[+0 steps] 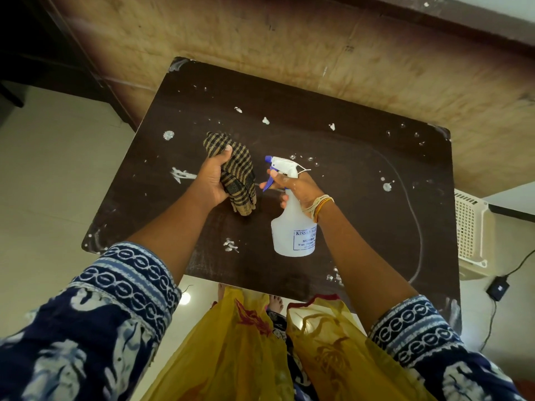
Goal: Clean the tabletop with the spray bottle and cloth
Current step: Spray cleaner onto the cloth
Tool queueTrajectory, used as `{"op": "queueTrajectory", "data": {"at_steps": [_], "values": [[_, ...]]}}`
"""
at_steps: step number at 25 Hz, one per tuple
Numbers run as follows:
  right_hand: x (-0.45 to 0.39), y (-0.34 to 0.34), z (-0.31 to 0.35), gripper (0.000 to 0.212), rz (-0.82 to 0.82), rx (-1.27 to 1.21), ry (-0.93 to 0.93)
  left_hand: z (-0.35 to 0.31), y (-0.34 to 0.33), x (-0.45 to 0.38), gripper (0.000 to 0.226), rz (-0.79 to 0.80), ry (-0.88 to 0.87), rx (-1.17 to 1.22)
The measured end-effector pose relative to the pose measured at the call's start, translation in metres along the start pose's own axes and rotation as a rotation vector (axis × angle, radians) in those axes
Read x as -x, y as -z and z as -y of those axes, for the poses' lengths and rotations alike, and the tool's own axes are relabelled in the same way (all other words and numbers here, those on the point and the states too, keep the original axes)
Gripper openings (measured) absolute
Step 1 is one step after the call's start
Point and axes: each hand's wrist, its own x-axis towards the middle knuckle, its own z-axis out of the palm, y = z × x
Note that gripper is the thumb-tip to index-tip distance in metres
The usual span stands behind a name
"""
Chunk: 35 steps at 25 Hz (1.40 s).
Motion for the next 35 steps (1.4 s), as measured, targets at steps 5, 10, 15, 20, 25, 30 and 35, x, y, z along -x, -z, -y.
{"op": "queueTrajectory", "data": {"at_steps": [5,10,15,20,25,30,35], "values": [[0.0,0.028,0.01,0.037,-0.175,0.012,0.164,0.0,-0.01,-0.003,0.035,0.025,0.003,-0.03],[-0.011,0.054,0.035,0.037,-0.285,0.05,0.316,0.005,-0.022,-0.007,0.026,0.022,0.021,-0.051],[-0.031,0.067,0.043,0.04,-0.386,0.048,0.372,0.01,-0.029,-0.011,0.028,0.028,0.034,-0.059],[-0.032,0.069,0.024,0.045,-0.493,0.084,0.293,0.012,-0.027,-0.011,0.024,0.006,0.03,-0.053],[-0.024,0.073,0.013,0.057,-0.502,0.13,0.273,0.018,-0.021,-0.006,0.028,-0.013,0.035,-0.059],[-0.02,0.066,-0.005,0.079,-0.655,0.269,0.12,0.027,-0.017,0.004,0.026,0.0,0.033,-0.041],[-0.014,0.041,-0.014,0.059,-0.808,-0.045,0.004,0.034,-0.014,0.012,0.022,0.001,0.024,-0.026]]}}
